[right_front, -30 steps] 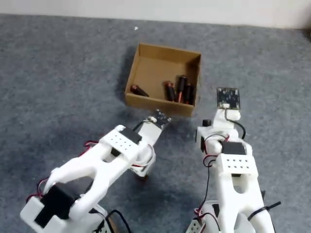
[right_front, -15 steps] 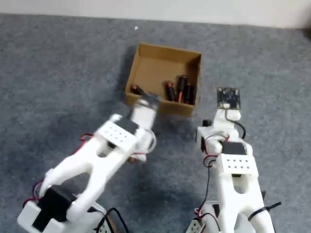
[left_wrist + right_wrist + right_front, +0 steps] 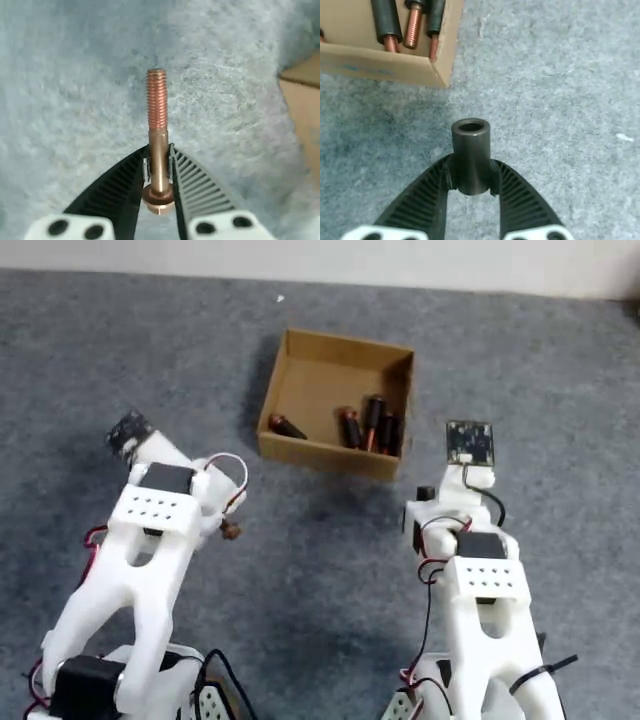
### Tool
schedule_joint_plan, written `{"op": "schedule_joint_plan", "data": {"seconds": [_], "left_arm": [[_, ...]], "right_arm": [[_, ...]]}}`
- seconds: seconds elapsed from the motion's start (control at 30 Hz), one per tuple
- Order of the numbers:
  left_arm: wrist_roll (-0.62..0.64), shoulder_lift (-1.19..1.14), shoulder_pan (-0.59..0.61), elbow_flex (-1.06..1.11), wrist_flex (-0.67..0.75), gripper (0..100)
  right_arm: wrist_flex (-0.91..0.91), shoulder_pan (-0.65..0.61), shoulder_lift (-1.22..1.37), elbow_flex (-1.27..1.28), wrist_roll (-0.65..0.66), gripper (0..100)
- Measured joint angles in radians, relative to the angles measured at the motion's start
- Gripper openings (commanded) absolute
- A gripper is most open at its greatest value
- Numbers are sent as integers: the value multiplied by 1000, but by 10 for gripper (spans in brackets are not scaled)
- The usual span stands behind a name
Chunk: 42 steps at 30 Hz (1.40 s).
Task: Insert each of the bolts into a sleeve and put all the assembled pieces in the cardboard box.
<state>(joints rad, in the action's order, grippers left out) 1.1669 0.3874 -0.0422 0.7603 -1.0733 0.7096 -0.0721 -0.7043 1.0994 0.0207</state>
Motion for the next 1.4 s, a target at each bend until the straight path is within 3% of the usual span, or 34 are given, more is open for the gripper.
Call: {"op": "schedule_joint_plan", "data": {"seconds": [0.1, 0.23, 0.5, 0.67, 0.77, 0.97, 1.27, 1.4], "left_arm": [[104, 0, -5, 20, 28, 101], [135, 0, -5, 60, 77, 175], [140, 2, 5, 71, 98, 43], [104, 91, 5, 71, 98, 14], [-69, 184, 5, 86, 98, 17], [-605, 345, 38, 101, 97, 14], [-1332, 370, 60, 103, 97, 59], [-1481, 370, 60, 103, 97, 67]], "right_arm": [[0, 0, 0, 0, 0, 5], [0, 0, 0, 0, 0, 5], [0, 0, 0, 0, 0, 5], [0, 0, 0, 0, 0, 5], [0, 0, 0, 0, 0, 5], [0, 0, 0, 0, 0, 5], [0, 0, 0, 0, 0, 5], [0, 0, 0, 0, 0, 5]]}}
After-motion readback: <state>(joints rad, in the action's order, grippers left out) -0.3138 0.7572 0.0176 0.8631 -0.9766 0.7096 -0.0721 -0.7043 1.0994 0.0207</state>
